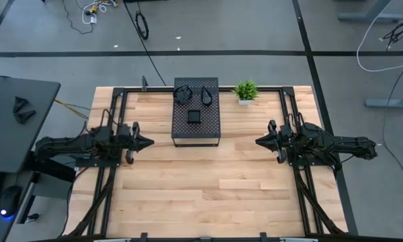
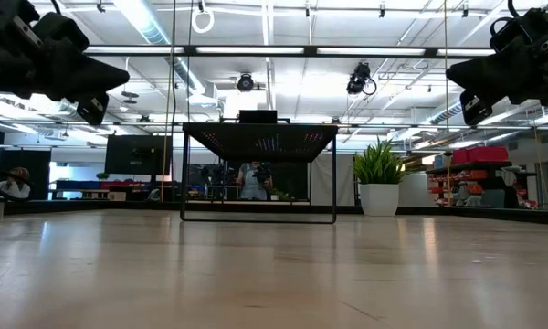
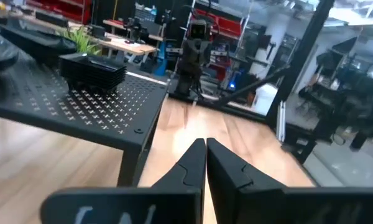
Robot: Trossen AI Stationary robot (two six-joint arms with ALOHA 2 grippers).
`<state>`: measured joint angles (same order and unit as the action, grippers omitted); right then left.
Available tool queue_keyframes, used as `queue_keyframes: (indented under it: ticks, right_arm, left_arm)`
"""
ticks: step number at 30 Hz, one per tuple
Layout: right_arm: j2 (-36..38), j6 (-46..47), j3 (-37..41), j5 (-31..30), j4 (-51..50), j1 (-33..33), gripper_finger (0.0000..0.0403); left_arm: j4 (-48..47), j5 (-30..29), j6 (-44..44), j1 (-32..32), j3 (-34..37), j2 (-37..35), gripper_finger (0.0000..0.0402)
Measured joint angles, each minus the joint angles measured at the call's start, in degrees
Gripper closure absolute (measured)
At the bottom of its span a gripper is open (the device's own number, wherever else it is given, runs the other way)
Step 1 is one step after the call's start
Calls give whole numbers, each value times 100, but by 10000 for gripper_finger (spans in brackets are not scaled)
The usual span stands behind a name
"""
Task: Pick & Place Mini shaped plates
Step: Return to Home Position
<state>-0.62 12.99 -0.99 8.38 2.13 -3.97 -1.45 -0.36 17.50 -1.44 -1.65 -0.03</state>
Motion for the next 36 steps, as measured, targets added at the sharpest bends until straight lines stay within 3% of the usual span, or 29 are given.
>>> queue_keyframes:
  ticks: [9, 21, 32, 36]
  right_arm:
    - [0, 0, 0, 2, 0, 0, 364]
    - [0, -2, 0, 2, 0, 2, 364]
    - [0, -2, 0, 2, 0, 0, 364]
    - [0, -2, 0, 2, 0, 1, 364]
  left_arm:
    - [-30, -2, -1565, 18, 8, 2, 386]
    - [74, 0, -1324, 18, 23, 4, 385]
    - [409, 14, 4, 18, 55, 39, 385]
    - [425, 13, -5, 18, 52, 39, 385]
